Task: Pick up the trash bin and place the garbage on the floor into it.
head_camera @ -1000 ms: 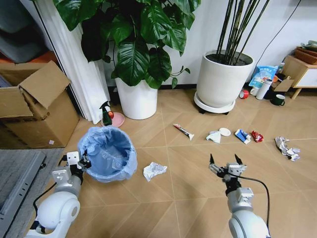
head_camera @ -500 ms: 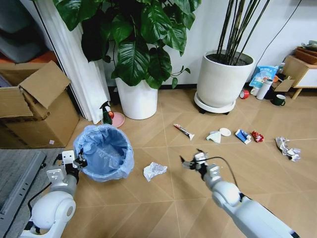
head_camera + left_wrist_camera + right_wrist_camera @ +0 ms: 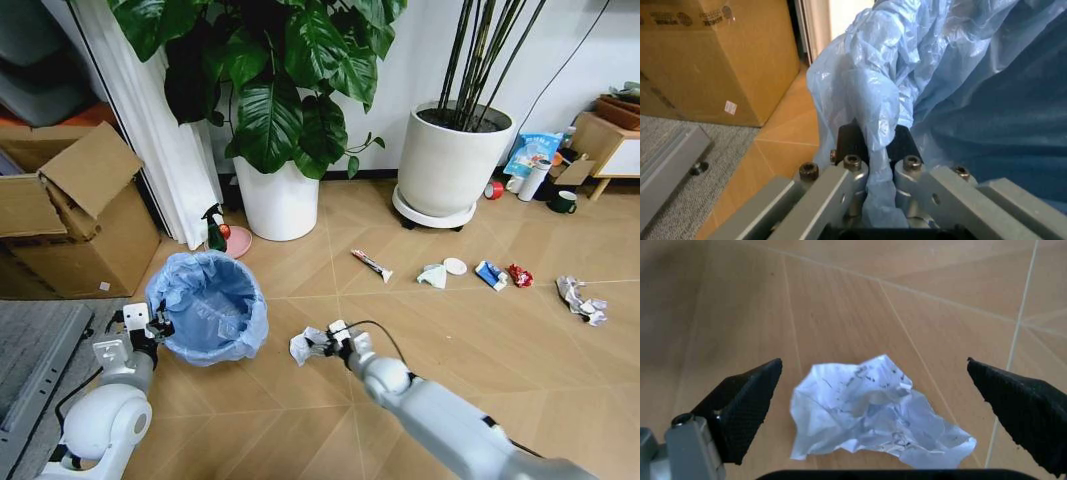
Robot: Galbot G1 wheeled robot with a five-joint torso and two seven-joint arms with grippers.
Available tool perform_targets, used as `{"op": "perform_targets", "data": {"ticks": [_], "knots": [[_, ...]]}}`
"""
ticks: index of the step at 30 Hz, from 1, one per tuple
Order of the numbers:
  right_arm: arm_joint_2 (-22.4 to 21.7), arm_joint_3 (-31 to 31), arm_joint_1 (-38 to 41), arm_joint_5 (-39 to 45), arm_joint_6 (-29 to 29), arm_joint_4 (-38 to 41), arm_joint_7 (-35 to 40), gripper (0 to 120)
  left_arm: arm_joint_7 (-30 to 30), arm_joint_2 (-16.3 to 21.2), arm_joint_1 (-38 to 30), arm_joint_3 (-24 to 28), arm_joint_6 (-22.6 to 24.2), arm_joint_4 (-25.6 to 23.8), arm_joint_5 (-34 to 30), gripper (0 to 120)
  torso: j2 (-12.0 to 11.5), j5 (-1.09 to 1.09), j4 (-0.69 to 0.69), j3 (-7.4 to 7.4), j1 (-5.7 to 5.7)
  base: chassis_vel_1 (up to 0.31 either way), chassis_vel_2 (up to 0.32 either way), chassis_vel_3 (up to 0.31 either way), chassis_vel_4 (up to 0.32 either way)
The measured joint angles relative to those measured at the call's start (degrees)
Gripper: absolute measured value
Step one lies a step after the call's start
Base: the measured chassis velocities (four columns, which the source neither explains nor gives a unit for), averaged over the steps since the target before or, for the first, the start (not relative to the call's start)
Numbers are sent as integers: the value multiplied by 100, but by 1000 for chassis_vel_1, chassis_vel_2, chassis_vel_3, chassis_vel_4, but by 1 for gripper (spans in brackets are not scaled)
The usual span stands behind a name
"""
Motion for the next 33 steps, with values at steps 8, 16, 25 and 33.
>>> {"op": "perform_targets", "data": {"ticks": [8, 16, 25, 33], "knots": [[409, 185, 152, -58, 11, -843, -218, 100, 9, 71, -4, 50, 0, 9, -22, 0, 0, 2, -2, 0, 0, 0, 0, 0, 0], [668, 339, 174, -334, 68, -1329, -288, 97, 18, 76, 18, 29, 0, -10, -25, 0, 0, 3, 0, 0, 0, 0, 0, 0, 0], [787, 501, 148, -471, 185, -1557, -459, 69, 40, 75, 32, 46, -4, -14, -17, 0, 0, 3, -1, -1, 0, 0, 0, 0, 0], [894, 622, 116, -596, 278, -1772, -598, 38, 88, 64, 79, 46, -19, -24, 0, 0, 0, 3, -1, -1, -1, 0, 0, 0, 0]]}}
